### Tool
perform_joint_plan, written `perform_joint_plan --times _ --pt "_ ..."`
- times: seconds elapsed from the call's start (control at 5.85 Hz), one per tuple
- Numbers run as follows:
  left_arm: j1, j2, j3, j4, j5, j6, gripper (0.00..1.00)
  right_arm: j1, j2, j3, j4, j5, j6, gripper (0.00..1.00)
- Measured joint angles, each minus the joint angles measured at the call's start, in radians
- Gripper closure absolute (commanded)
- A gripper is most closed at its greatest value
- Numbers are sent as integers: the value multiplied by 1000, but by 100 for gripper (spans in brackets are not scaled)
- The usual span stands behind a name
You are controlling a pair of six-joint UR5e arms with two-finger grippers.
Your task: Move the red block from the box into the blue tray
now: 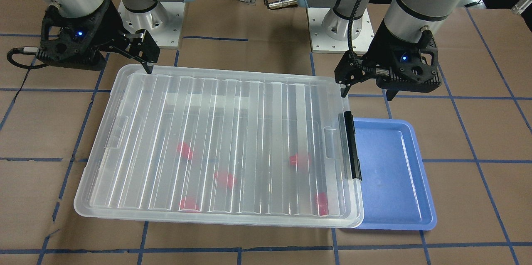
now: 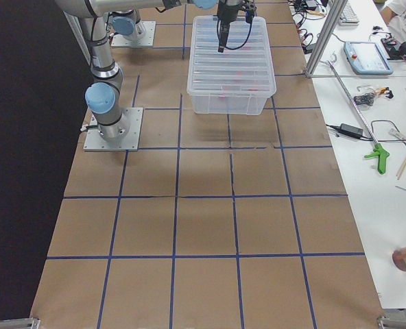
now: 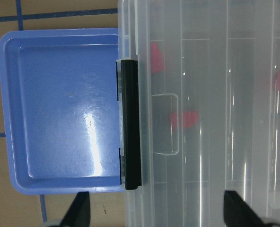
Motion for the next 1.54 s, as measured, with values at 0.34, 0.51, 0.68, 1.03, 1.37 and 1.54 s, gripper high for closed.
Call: perform_joint_plan --times 0.34,0.51,0.68,1.03,1.37,1.54 --pt "0 -1 0 1 0 -1 2 7 -28 24 -4 -1 5 0" --pt "0 -1 0 1 0 -1 2 8 -48 54 -12 0 4 0" --pt "0 -1 0 1 0 -1 2 8 -59 76 -28 0 1 0" --pt "0 0 0 1 0 -1 2 8 -58 89 -53 -1 -4 0" --pt "0 0 0 1 0 -2 2 8 -58 90 -57 4 -8 0" --pt "-1 -1 0 1 0 -2 2 8 -59 90 -59 5 -10 0"
